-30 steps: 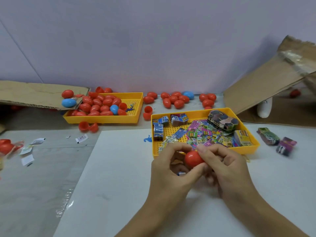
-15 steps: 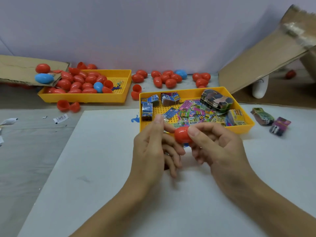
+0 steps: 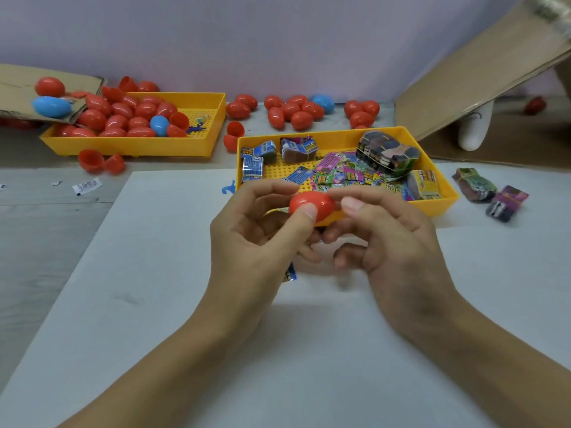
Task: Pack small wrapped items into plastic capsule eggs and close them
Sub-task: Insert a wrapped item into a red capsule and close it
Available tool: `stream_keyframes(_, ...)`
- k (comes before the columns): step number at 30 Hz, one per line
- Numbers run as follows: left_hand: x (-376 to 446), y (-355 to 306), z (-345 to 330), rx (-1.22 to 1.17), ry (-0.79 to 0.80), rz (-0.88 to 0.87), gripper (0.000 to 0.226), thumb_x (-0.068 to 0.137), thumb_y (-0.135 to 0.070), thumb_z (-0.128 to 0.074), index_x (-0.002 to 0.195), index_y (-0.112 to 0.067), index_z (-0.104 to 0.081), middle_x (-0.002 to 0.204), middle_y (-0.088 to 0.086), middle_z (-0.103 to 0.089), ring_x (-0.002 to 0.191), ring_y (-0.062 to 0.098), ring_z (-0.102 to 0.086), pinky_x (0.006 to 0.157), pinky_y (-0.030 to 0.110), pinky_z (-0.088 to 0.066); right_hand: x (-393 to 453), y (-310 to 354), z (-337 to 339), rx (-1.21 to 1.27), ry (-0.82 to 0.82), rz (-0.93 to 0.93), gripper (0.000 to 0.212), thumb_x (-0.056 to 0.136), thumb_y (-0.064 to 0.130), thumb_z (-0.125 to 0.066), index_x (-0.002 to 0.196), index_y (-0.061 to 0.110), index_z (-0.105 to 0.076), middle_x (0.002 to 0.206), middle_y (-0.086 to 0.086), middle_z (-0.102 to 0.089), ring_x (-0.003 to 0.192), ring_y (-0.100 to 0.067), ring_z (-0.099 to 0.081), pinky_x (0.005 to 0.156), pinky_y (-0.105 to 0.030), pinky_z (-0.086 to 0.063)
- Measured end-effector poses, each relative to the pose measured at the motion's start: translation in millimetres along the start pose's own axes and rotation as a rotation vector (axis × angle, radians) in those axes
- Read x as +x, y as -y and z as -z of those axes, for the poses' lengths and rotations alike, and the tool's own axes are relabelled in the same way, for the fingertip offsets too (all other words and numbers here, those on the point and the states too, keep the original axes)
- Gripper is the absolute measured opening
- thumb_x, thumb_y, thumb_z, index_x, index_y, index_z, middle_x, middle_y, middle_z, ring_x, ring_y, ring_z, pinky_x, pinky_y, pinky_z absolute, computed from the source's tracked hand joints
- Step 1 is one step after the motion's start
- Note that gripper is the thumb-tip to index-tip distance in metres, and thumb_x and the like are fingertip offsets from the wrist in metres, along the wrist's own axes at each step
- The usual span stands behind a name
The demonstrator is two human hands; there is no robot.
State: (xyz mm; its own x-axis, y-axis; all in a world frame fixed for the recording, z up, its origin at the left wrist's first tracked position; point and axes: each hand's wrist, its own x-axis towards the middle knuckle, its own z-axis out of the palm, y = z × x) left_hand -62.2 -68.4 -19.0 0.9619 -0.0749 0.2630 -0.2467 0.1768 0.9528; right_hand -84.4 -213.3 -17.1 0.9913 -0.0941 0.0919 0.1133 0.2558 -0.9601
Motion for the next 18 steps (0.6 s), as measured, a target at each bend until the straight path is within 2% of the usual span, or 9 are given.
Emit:
stream_keyframes(3,-1.5,1.3,-0.9,0.058,0.043,-0.071,0.026,0.079,-0.004,-0.069,0.102,-0.017,-0.066,0.093,0.000,-0.073,0.081,0.014,-0.071,0.068,0.026,-0.059,1.2,0.4,-1.6,0.008,-0.059,-0.022,0.035,0.087,0.040,-0.063,0.093,0.007,-0.070,0.072,-0.009,-0.064,0.051,-0.016,-0.054,0.037,-0.021,-0.037)
stream_keyframes(5,-1.5,1.5,-1.5,0.067,0.097,-0.104,0.030,0.078,0.001,-0.068,0.101,-0.018,-0.067,0.095,-0.001,-0.073,0.088,0.016,-0.070,0.075,0.029,-0.059,1.6,0.1,-3.1,-0.015,-0.071,-0.017,0.041,0.084,0.050,-0.066,0.087,0.008,-0.069,0.063,-0.008,-0.060,0.043,-0.016,-0.049,0.036,-0.018,-0.033)
stream_keyframes(8,-0.6,2.4,-2.2,0.043,0.170,-0.149,0.038,0.077,0.013,-0.061,0.101,-0.015,-0.067,0.106,0.006,-0.068,0.100,0.020,-0.066,0.079,0.032,-0.057,1.4,-1.0,-3.2,-0.018,-0.077,0.003,0.028,0.084,0.045,-0.073,0.081,0.017,-0.069,0.058,-0.008,-0.062,0.040,-0.016,-0.051,0.035,-0.018,-0.034)
stream_keyframes(11,-0.2,3.3,-2.1,0.043,0.198,-0.166,0.042,0.077,0.019,-0.053,0.101,-0.012,-0.066,0.113,0.012,-0.062,0.107,0.019,-0.064,0.080,0.030,-0.057,0.8,-2.1,-2.5,0.011,-0.063,0.018,0.022,0.079,0.035,-0.074,0.088,0.015,-0.071,0.062,-0.012,-0.067,0.044,-0.018,-0.058,0.036,-0.021,-0.040)
stream_keyframes(13,0.1,4.5,-0.3,0.013,0.148,-0.113,0.042,0.078,0.013,-0.051,0.108,-0.014,-0.063,0.111,0.007,-0.065,0.102,0.019,-0.066,0.078,0.028,-0.056,-0.1,-1.7,-2.8,0.006,-0.057,0.022,0.024,0.077,0.033,-0.075,0.094,0.017,-0.072,0.071,-0.011,-0.072,0.052,-0.019,-0.065,0.039,-0.022,-0.044)
stream_keyframes(15,-1.2,3.9,0.4,-0.019,0.078,-0.055,0.031,0.083,-0.002,-0.053,0.109,-0.016,-0.061,0.103,0.001,-0.067,0.088,0.025,-0.070,0.073,0.034,-0.059,-1.1,-1.2,-3.2,-0.017,-0.049,0.039,0.028,0.077,0.027,-0.075,0.103,0.016,-0.072,0.081,-0.009,-0.076,0.061,-0.019,-0.070,0.043,-0.023,-0.048)
stream_keyframes(17,-2.9,2.3,-0.9,0.063,0.020,-0.051,0.016,0.091,-0.021,-0.054,0.104,-0.014,-0.061,0.089,0.001,-0.065,0.068,0.028,-0.067,0.061,0.037,-0.058,-2.3,-1.5,-3.8,-0.054,-0.025,0.081,0.029,0.078,0.019,-0.075,0.106,0.016,-0.071,0.089,-0.006,-0.076,0.070,-0.020,-0.072,0.046,-0.024,-0.051)
stream_keyframes(18,-3.3,1.6,-2.5,0.095,0.010,-0.038,0.021,0.092,-0.031,-0.055,0.102,-0.013,-0.061,0.081,0.004,-0.062,0.061,0.029,-0.061,0.053,0.038,-0.055,-2.8,-1.6,-4.2,-0.074,-0.017,0.107,0.028,0.078,0.016,-0.075,0.105,0.018,-0.072,0.091,-0.005,-0.076,0.073,-0.020,-0.072,0.048,-0.025,-0.052)
